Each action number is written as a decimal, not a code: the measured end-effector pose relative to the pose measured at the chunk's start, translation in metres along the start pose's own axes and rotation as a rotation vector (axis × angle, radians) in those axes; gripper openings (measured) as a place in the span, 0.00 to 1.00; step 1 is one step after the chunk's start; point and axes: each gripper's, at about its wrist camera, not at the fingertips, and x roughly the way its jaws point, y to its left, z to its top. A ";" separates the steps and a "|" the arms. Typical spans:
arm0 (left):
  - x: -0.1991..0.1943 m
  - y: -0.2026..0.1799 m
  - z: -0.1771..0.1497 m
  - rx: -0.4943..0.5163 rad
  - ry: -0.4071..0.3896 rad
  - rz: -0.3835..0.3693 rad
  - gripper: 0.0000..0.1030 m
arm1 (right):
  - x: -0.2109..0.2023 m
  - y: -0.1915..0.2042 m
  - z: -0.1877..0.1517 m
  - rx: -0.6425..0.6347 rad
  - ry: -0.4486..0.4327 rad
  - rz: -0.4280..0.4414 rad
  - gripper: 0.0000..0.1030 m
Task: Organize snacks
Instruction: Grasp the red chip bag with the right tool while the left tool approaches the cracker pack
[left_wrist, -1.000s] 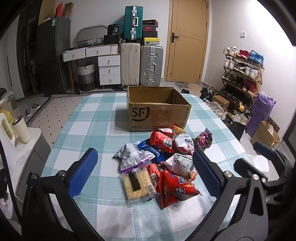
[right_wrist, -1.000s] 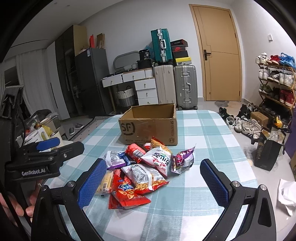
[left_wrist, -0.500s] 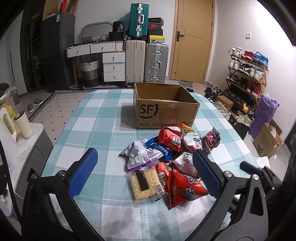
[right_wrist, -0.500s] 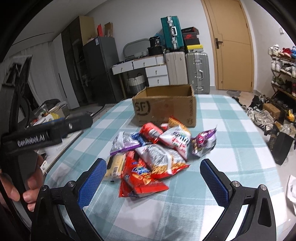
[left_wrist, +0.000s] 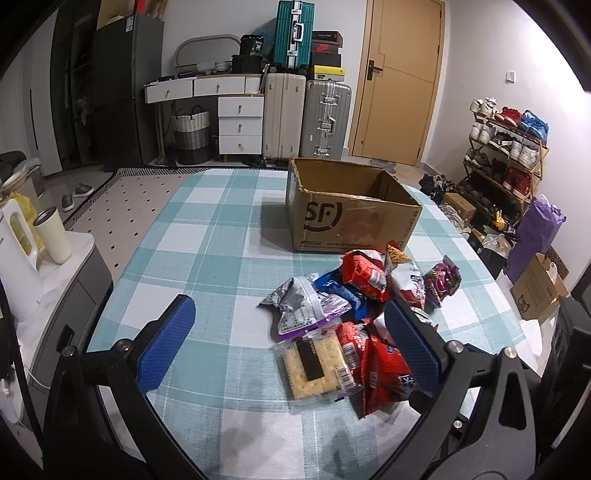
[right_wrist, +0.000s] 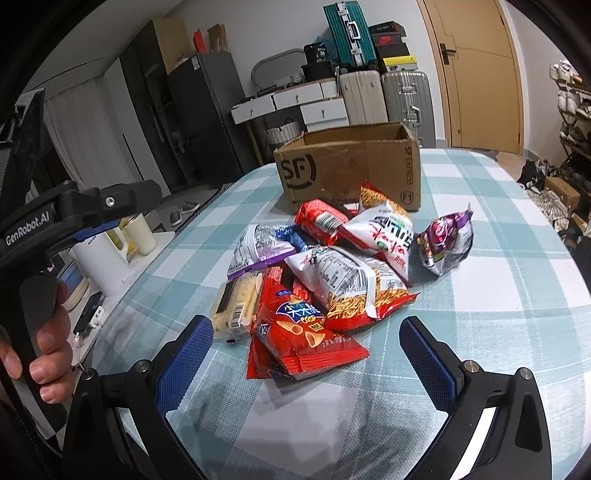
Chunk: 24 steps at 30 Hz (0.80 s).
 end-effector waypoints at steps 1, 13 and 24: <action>0.001 0.001 0.000 -0.003 0.001 0.001 0.99 | 0.002 -0.001 0.000 0.004 0.006 0.004 1.00; 0.016 0.012 -0.004 -0.024 0.030 0.011 0.99 | 0.028 -0.004 -0.001 0.044 0.069 0.038 1.00; 0.023 0.022 -0.007 -0.046 0.045 0.011 0.99 | 0.043 -0.002 0.001 0.067 0.118 0.092 0.92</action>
